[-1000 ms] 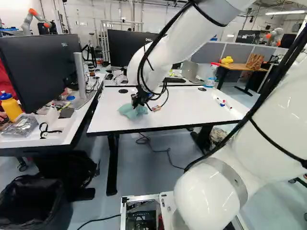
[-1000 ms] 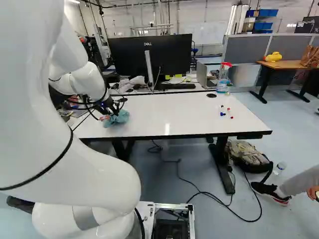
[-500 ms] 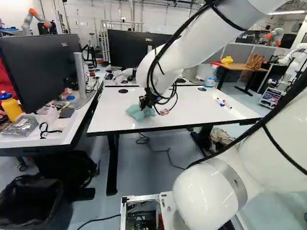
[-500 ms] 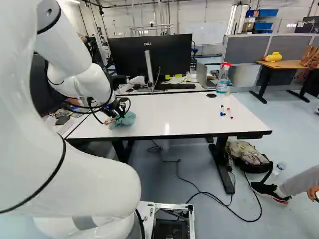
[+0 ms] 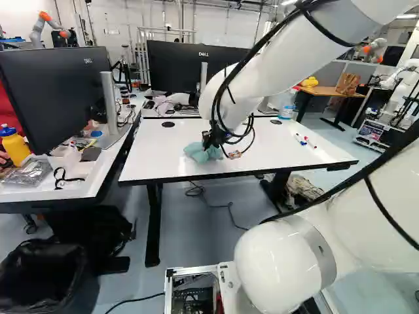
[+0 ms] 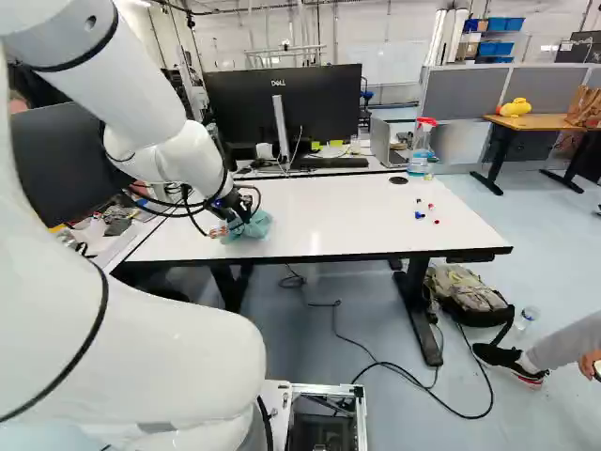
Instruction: Clean the table with the green towel
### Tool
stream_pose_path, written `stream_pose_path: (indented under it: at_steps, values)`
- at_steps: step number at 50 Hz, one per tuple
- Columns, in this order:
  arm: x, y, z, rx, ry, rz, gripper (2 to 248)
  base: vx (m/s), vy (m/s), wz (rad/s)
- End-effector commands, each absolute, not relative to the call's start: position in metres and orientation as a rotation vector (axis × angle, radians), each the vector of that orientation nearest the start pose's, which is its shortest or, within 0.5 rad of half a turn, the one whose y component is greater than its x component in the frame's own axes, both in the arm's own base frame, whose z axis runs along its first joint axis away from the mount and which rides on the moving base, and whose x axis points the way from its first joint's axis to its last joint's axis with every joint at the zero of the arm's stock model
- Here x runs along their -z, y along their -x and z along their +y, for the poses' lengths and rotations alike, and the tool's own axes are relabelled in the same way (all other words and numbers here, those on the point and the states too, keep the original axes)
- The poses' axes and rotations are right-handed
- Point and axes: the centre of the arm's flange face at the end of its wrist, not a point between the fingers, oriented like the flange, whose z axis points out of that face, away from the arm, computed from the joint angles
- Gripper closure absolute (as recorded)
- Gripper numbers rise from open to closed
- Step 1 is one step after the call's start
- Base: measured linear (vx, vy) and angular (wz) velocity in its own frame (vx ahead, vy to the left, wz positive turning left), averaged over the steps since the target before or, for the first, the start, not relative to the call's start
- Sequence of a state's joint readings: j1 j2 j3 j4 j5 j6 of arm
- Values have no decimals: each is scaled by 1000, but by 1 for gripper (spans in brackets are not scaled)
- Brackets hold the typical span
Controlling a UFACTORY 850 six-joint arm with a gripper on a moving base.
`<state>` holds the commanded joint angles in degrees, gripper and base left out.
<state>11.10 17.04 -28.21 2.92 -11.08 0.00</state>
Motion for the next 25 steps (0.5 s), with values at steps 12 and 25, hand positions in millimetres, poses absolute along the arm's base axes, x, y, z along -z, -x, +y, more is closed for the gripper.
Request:
stream_pose_path:
  at_steps: [12,25]
  values:
    - [-469,-338,67,892,2920,-215,199,0,0,0]
    - [-469,-338,67,892,2920,-215,199,0,0,0]
